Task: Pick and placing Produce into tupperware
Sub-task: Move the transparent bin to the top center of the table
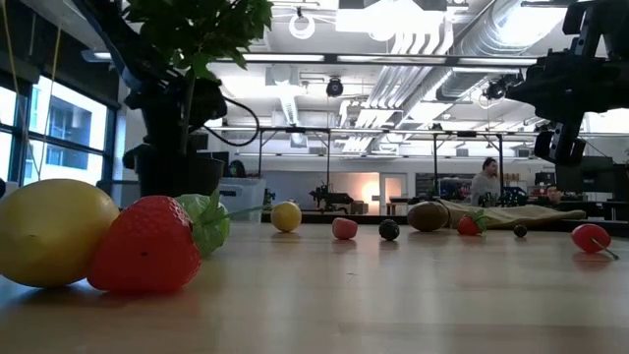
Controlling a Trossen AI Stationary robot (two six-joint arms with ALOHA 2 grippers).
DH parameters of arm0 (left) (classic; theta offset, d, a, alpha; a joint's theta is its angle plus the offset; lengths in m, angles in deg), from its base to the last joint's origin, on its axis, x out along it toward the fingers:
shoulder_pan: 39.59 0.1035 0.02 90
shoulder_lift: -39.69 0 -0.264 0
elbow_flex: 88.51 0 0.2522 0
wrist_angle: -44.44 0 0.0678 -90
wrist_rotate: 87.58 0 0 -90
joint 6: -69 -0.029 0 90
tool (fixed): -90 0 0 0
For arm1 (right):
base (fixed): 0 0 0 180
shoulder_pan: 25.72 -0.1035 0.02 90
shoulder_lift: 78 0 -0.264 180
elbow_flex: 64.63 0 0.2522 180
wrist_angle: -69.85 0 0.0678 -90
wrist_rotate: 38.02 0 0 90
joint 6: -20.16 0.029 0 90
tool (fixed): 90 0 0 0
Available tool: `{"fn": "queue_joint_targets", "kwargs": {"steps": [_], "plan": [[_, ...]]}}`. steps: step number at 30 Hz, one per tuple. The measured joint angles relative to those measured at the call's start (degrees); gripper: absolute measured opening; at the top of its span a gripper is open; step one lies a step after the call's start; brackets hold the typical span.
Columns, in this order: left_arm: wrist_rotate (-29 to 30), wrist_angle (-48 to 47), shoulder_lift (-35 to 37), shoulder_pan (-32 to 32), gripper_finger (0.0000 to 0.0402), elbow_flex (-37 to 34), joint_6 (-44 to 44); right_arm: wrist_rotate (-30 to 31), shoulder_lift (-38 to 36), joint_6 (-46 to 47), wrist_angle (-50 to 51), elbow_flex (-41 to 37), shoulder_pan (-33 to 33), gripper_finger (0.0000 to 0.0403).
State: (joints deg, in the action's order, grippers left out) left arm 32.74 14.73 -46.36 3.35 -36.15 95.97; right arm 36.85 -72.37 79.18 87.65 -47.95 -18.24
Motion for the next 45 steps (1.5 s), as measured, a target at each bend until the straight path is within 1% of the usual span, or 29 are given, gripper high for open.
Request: {"fn": "queue_joint_targets", "kwargs": {"steps": [8,13,18,23,28,34,39,45], "plan": [[0.1,3.1,-4.1,-3.0,0.0,4.9,-2.6,-0.1,0.0,-0.1,0.0,0.0,0.0,0.0],[-0.5,3.1,-6.1,-3.3,0.0,7.4,-3.7,-0.4,0.0,-0.8,0.0,0.0,0.0,0.0],[-0.5,3.0,-6.2,-3.2,0.0,8.2,-4.7,-0.5,0.0,-1.0,0.0,0.0,0.0,0.0],[-1.6,2.6,-6.1,-1.2,0.0,8.3,-4.4,-0.6,0.0,-1.0,0.0,0.0,0.0,0.0],[-0.7,2.5,-6.1,-0.4,0.0,8.3,-4.2,-1.1,0.0,-1.0,0.0,0.0,0.0,0.0],[-0.7,1.7,-6.1,2.1,0.0,8.3,-4.2,-1.6,0.0,-0.5,-0.1,0.0,0.0,0.0],[-0.9,-2.2,-6.1,4.0,0.0,8.3,-2.5,-1.6,0.0,-0.4,-0.1,0.0,0.0,0.0],[-0.9,-5.5,-5.4,6.2,0.0,8.3,-2.5,-1.6,0.0,-0.4,0.0,0.0,0.0,0.0]]}}
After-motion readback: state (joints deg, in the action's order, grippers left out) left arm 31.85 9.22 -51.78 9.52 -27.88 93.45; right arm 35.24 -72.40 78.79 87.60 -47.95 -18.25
